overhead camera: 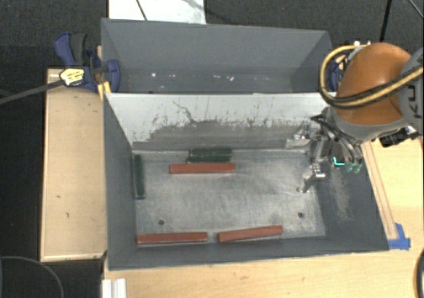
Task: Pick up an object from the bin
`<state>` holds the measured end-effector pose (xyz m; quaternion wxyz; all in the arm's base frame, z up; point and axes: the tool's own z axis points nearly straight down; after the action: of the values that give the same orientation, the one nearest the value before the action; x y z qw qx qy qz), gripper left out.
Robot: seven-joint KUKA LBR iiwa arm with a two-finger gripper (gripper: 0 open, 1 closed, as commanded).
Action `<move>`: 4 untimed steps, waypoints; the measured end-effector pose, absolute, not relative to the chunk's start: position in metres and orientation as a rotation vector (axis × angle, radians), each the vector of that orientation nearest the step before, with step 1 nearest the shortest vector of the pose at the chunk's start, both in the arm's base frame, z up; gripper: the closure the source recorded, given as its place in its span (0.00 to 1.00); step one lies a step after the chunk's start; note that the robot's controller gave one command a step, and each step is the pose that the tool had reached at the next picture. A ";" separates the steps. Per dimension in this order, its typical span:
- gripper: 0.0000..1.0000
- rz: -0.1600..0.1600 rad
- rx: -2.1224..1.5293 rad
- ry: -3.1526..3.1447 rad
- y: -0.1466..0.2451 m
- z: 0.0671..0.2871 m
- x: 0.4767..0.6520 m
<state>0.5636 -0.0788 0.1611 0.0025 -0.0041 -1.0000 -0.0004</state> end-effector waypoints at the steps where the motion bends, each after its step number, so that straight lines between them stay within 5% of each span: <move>1: 0.00 0.001 -0.009 -3.145 -0.079 0.166 0.565; 2: 0.00 0.003 -0.011 -3.148 -0.076 0.164 0.564; 3: 0.00 -0.007 -0.035 -3.138 0.013 0.129 0.527; 4: 0.00 0.001 0.007 -3.145 0.021 0.131 0.530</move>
Offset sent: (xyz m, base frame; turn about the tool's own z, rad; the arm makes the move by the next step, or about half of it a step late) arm -0.0460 0.1516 -0.0911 0.0980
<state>0.5301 0.0205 0.1314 -0.0018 0.0022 -1.0000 0.0004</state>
